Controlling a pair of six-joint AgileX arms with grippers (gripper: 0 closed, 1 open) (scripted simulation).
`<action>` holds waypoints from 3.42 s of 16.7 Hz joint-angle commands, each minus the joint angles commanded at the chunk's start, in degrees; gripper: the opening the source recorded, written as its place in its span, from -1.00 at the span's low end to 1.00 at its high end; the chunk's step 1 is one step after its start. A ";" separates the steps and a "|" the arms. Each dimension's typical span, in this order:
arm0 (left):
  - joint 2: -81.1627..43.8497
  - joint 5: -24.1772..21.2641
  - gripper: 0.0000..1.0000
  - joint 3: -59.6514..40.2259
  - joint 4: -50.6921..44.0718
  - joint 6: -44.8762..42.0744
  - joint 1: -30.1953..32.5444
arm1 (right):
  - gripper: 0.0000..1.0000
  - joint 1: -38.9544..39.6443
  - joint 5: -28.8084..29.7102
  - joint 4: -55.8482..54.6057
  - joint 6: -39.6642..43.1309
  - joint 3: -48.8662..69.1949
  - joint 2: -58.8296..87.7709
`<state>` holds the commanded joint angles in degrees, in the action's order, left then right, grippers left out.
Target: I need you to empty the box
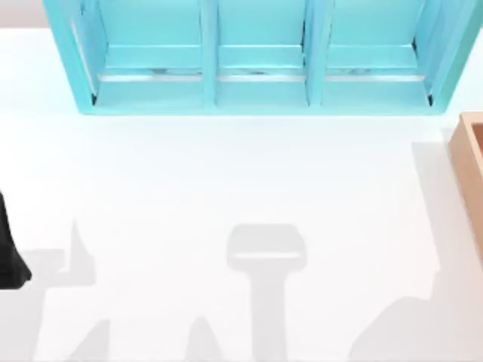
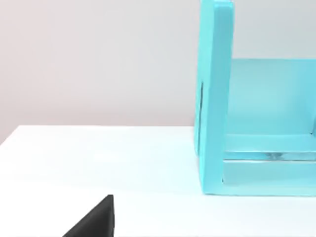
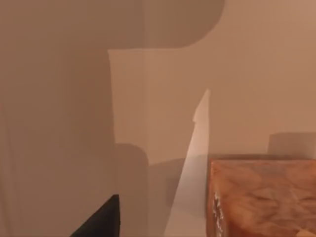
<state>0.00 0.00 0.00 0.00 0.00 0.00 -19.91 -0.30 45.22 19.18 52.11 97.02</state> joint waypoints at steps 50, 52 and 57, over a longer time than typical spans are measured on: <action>0.00 0.00 1.00 0.00 0.00 0.00 0.00 | -1.00 0.02 0.09 30.45 0.18 22.63 -8.07; 0.00 0.00 1.00 0.00 0.00 0.00 0.00 | -1.00 1.91 0.69 30.37 -1.68 23.78 -6.53; 0.00 0.00 1.00 0.00 0.00 0.00 0.00 | -1.00 16.22 3.40 29.67 -15.02 31.91 3.79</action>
<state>0.00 0.00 0.00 0.00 0.00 0.00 -3.69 3.10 74.89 4.16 84.02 100.81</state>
